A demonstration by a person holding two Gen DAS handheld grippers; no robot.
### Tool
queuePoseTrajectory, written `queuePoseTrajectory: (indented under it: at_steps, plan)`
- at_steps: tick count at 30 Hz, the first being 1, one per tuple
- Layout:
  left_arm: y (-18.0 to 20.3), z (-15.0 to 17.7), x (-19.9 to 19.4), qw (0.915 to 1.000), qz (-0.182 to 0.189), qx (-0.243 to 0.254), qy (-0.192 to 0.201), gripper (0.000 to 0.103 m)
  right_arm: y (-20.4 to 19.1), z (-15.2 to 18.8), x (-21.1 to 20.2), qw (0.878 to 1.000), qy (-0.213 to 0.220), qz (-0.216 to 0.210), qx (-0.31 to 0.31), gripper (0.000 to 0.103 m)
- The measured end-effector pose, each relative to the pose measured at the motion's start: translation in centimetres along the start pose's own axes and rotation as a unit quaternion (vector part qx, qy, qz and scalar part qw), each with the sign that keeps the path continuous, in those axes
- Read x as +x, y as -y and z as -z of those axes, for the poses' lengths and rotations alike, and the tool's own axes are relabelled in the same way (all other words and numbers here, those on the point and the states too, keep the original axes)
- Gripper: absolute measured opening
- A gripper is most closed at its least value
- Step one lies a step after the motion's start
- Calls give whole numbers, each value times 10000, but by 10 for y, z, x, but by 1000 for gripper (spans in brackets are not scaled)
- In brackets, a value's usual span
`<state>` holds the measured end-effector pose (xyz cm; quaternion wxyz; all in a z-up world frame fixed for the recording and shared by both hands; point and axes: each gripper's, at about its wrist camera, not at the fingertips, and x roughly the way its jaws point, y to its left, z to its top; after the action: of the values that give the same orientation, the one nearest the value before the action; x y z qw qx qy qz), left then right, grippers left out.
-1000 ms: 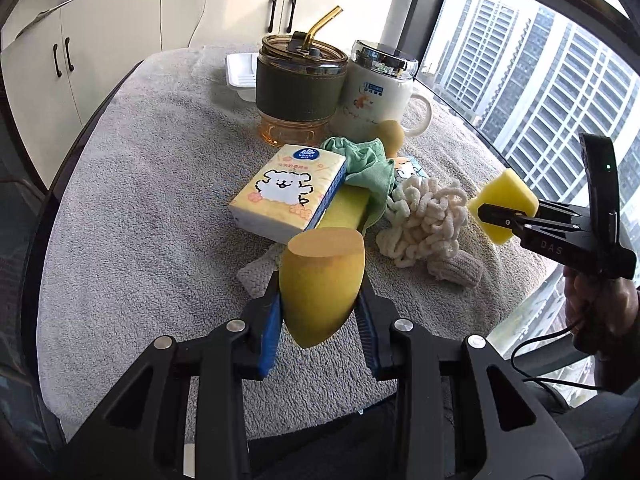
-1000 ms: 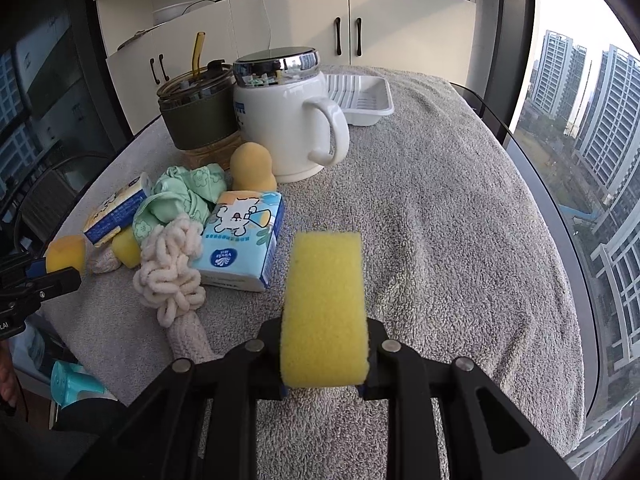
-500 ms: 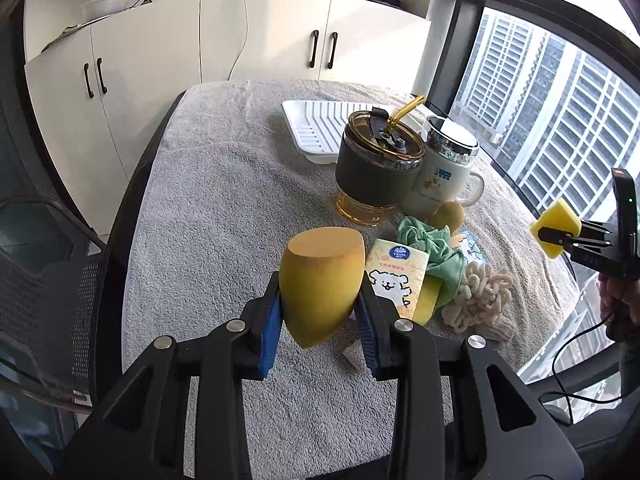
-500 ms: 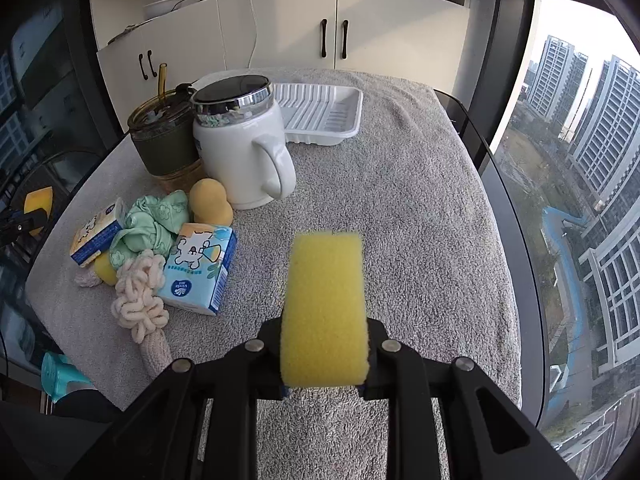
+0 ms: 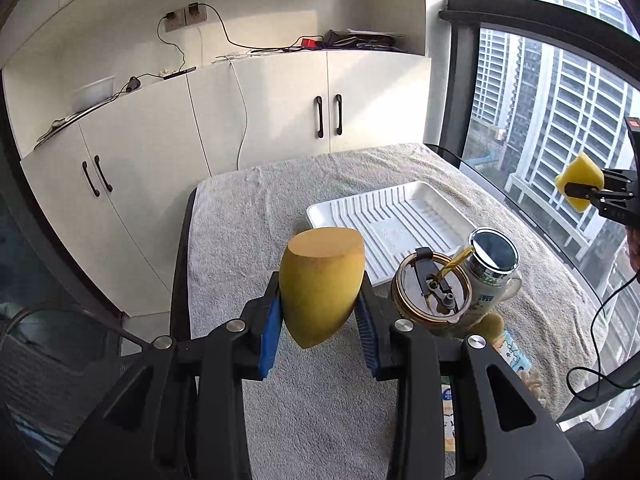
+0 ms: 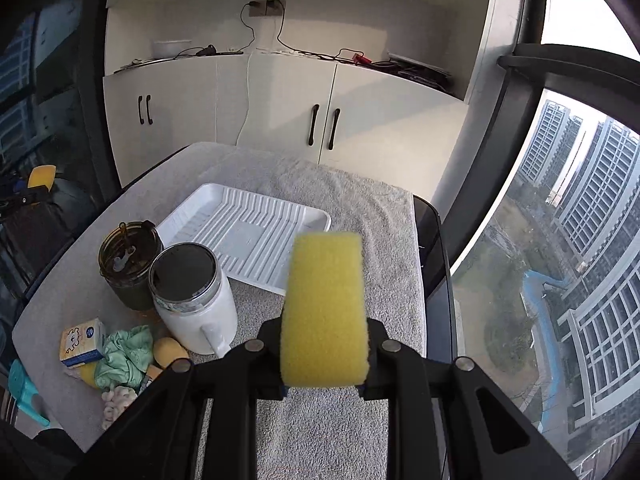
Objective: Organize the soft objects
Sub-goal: 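Lift both sponges and carry them over the white tray, then lower both sponges into the white tray and open both tools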
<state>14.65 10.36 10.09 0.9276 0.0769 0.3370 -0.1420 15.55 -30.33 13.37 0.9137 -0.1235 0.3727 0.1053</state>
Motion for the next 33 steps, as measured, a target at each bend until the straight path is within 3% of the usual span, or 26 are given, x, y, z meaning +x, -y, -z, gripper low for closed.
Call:
queuePoseTrajectory:
  at_steps: [8, 16, 26, 33]
  plan:
    - [-8, -63, 75, 9993, 155, 218, -269, 31, 18, -64, 51, 9995, 27, -262, -194, 25]
    - [-4, -86, 153, 9970, 507, 115, -572, 31, 9, -95, 121, 9970, -231, -601, -424, 25]
    - [12, -74, 242, 9883, 909, 101, -1222, 32, -9, -93, 217, 9885, -779, -1086, -708, 25]
    - [22, -56, 277, 9825, 975, 122, -1582, 32, -32, -76, 267, 9771, -1110, -1585, -883, 25]
